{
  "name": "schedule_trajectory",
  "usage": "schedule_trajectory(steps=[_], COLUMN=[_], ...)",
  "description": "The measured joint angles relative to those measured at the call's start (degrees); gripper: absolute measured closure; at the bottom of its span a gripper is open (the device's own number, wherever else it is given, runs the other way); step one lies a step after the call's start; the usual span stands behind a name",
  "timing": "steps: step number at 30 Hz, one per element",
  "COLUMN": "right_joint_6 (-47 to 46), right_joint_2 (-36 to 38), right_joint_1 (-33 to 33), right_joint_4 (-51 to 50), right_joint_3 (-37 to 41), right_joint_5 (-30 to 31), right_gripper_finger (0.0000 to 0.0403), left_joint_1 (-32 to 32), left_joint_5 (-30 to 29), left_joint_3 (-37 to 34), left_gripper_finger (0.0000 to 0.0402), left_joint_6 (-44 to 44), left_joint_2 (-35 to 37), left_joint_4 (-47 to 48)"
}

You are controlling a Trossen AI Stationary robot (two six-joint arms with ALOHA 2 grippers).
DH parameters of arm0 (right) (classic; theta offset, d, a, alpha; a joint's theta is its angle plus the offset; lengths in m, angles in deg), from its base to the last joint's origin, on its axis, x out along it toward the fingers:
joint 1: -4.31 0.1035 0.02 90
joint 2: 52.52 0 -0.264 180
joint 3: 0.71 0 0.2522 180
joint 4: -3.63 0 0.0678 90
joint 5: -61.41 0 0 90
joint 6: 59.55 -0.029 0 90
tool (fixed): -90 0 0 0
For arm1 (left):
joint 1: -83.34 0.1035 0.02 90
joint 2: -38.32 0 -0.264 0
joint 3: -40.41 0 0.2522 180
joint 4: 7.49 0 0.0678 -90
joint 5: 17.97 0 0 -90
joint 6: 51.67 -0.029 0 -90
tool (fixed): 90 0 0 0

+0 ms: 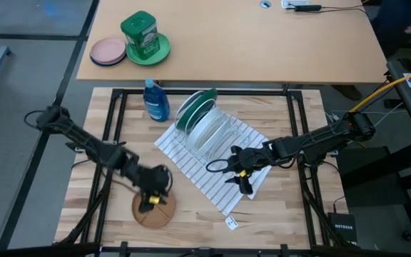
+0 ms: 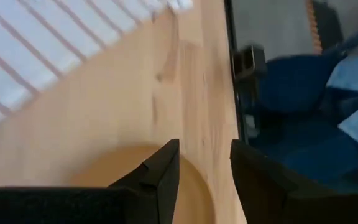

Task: Sort dishes
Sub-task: Put the brown plate into the white dish rack

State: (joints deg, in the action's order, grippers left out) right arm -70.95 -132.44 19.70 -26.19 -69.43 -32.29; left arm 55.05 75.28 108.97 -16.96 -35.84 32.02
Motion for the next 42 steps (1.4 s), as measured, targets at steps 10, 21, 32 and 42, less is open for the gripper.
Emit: schedule_trajectory(steps=[10, 21, 32, 42], right_joint_6=[-14.4, -18.0, -18.0, -17.9], right_joint_2=[0.0, 0.0, -5.7, -11.2], right_joint_1=[0.0, 0.0, 0.2, 3.7], right_joint_4=[6.1, 9.2, 14.0, 25.1], right_joint_3=[0.0, 0.0, 0.0, 0.0], right_joint_5=[0.2, 4.2, 4.1, 8.7], right_gripper_finger=[0.022, 0.022, 0.022, 0.022], left_joint_1=[-13.9, -22.7, -23.3, -24.3], left_joint_5=[-3.1, -3.1, -5.5, -6.7], left_joint_3=[0.0, 0.0, 0.0, 0.0], left_gripper_finger=[0.027, 0.027, 0.027, 0.027], left_joint_6=[7.5, 17.9, 13.5, 10.1], left_joint_2=[-7.4, -15.9, -18.4, -19.9], left_joint_4=[0.4, 0.2, 0.5, 0.6])
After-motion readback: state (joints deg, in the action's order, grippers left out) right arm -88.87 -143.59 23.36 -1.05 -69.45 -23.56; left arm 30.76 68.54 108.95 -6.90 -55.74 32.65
